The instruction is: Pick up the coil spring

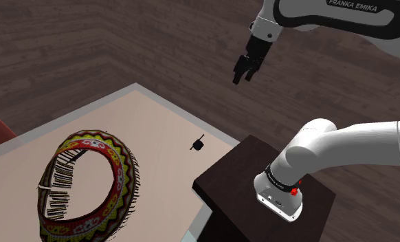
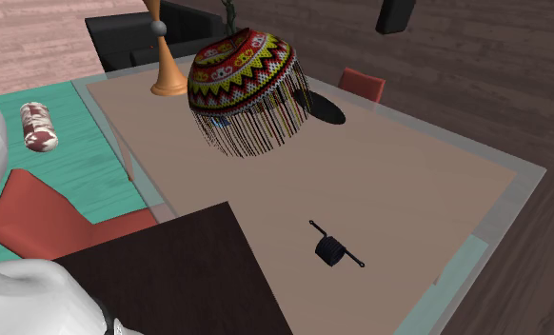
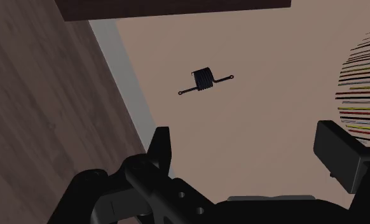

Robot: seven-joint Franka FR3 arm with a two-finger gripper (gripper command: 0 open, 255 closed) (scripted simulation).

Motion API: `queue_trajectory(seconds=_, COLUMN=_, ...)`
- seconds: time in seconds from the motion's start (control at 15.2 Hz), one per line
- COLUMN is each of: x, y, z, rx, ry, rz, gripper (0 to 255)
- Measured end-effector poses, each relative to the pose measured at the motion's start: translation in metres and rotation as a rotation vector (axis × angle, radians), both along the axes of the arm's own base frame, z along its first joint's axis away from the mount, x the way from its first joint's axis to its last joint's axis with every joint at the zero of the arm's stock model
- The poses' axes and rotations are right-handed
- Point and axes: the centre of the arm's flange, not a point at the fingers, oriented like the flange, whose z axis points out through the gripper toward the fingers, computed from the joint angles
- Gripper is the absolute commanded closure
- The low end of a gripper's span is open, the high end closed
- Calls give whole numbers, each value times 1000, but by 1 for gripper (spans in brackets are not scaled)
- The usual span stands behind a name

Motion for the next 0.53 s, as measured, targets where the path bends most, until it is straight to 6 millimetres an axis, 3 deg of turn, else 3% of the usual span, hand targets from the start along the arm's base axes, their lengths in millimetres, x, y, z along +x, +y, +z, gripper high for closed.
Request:
queue_trajectory(seconds=0.2, x=2, y=2, z=-15, rx=0, ry=-5, rz=1, gripper=0)
queue_trajectory(seconds=0.53, x=3, y=7, z=-79, rx=-1, ry=-27, rz=5, gripper=0)
